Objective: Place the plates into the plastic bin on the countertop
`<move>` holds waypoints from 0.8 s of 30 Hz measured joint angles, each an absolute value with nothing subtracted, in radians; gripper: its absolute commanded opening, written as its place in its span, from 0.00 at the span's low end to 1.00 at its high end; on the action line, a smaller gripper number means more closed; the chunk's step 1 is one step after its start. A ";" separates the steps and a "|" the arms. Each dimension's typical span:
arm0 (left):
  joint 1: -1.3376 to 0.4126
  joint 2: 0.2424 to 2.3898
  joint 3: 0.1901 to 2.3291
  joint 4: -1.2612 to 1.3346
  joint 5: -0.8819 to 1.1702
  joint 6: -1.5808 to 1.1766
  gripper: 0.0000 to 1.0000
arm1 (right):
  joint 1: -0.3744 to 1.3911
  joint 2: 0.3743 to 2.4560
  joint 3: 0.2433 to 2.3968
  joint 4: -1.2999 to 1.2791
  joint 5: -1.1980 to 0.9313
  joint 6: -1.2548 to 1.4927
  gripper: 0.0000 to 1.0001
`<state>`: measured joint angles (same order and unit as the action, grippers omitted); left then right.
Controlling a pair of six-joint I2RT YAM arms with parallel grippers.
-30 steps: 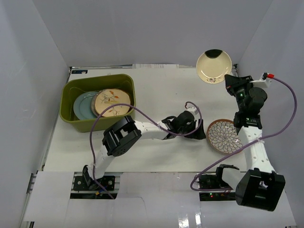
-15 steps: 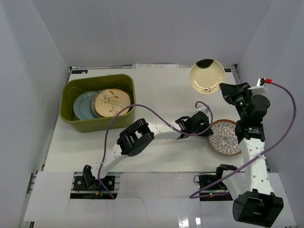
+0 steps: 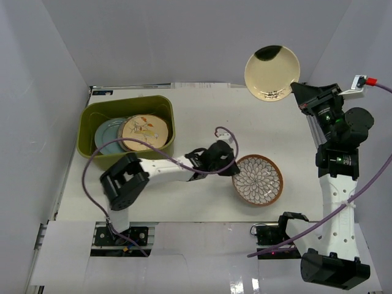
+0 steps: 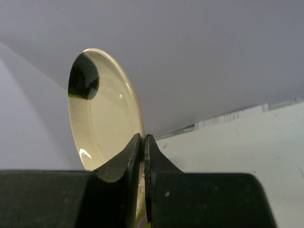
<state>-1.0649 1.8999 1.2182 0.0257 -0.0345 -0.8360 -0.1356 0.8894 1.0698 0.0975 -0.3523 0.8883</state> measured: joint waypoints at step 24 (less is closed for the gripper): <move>0.189 1.093 0.945 -0.368 0.179 -0.690 0.00 | 0.399 1.122 1.364 0.044 -0.344 0.849 0.08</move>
